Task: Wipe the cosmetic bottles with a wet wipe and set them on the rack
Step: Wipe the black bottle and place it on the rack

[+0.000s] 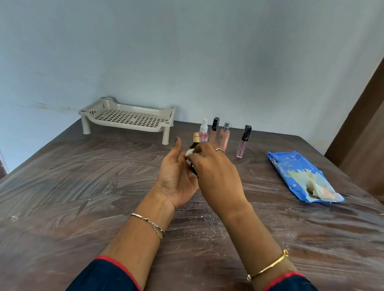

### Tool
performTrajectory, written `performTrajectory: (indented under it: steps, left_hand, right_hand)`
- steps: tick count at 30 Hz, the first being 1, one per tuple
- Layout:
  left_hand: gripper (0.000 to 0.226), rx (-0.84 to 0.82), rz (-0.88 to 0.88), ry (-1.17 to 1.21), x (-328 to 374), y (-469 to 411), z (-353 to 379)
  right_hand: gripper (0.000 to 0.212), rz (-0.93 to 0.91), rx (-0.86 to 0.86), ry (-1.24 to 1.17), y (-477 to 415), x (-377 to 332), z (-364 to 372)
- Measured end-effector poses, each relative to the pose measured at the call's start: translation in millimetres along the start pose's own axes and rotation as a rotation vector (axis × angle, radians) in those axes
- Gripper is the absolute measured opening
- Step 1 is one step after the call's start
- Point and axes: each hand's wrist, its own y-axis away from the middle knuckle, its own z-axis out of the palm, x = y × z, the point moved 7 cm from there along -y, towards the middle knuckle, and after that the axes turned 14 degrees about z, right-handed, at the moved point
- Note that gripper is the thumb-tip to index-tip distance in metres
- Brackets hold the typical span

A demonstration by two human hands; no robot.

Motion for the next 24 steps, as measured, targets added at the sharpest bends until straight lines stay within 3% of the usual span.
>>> performTrajectory:
  steps: [6,14,19,24]
  left_hand:
    - [0.027,0.031,-0.032,-0.08,-0.2,1.7,-4.7]
    - [0.033,-0.005,-0.001,0.002,5.7,3.3,1.5]
    - [0.029,-0.063,-0.003,-0.015,4.2,7.7,9.4]
    - [0.04,-0.005,0.005,0.07,5.7,1.4,-0.2]
  right_hand:
    - [0.026,-0.032,0.014,-0.044,17.7,-2.2,-0.5]
    - [0.025,0.041,0.098,-0.021,2.4,1.5,-12.7]
    - [0.028,0.183,0.107,-0.218,-20.4,17.0,-16.2]
    - [0.021,0.151,0.082,-0.32,3.2,8.4,-12.2]
